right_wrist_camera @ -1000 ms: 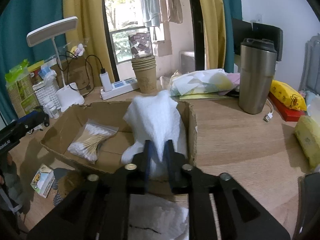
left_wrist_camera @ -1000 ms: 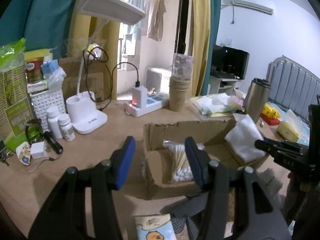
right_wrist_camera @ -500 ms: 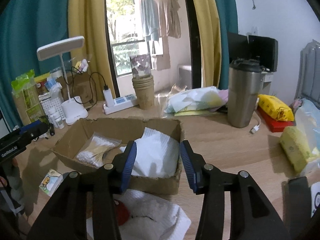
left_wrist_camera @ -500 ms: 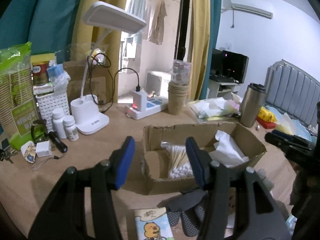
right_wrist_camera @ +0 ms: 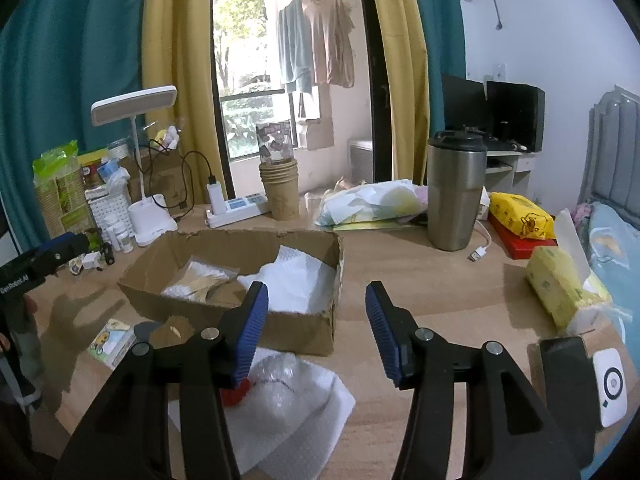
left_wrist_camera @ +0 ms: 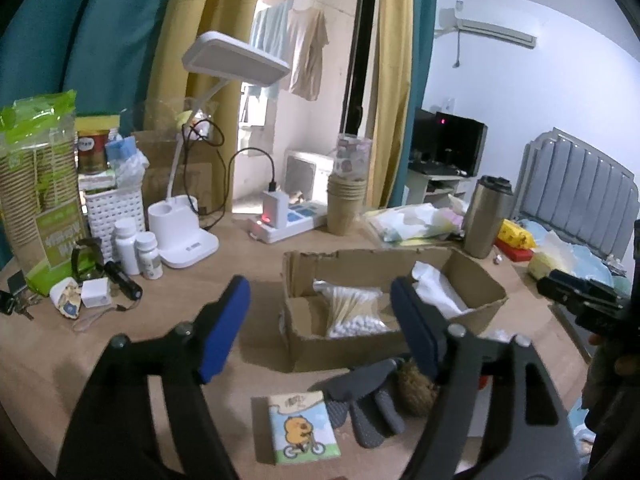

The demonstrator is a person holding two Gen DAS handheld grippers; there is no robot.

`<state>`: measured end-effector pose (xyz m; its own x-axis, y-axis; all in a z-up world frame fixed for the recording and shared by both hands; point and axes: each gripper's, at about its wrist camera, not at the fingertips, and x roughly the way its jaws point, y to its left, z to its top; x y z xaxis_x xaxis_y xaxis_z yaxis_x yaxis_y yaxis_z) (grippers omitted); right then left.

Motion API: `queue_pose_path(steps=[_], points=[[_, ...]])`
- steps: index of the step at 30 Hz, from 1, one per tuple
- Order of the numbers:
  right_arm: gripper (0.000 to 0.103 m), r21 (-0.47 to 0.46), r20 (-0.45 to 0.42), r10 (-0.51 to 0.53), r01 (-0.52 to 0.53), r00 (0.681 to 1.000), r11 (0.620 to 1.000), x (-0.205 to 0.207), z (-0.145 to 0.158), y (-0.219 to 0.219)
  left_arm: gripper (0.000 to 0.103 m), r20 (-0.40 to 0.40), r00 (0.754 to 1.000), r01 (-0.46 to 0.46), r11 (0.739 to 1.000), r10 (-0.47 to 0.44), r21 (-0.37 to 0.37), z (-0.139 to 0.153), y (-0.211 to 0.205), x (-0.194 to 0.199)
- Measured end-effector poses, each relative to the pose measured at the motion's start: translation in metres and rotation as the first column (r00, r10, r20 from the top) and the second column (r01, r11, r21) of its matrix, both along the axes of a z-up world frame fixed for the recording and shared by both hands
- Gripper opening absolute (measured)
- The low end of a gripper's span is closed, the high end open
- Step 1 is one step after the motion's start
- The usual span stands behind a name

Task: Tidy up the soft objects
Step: 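Open both grippers to drop the swab bag and wipe in the box, then grasp the cartoon tissue pack with the left gripper while the right gripper grasps the bubble wrap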

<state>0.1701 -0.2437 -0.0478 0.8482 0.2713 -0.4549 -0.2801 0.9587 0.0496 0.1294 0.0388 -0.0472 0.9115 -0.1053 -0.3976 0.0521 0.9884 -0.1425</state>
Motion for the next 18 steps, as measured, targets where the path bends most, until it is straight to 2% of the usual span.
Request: queue_pose_path(steps=[8,13,15,18], points=[[0.054,0.002,-0.016,-0.023,0.023,1.000,1.000,-0.014,-0.008,-0.007,0.086,-0.017,1.000,0.008,1.000,-0.007,0.018,-0.009,-0.002,-0.018],[0.054,-0.005,-0.020,-0.019,0.019,1.000,1.000,-0.017,-0.013,-0.005,0.089,-0.080,0.997,-0.007,1.000,0.007,-0.006,-0.031,0.003,-0.018],[0.055,-0.006,-0.023,-0.015,0.015,1.000,1.000,-0.017,-0.015,-0.004,0.093,-0.110,0.994,-0.002,1.000,0.000,-0.020,-0.039,0.005,-0.015],[0.055,-0.010,-0.030,-0.005,0.005,1.000,1.000,-0.016,-0.017,0.000,0.094,-0.149,0.989,0.008,1.000,-0.009,-0.009,-0.047,0.003,-0.013]])
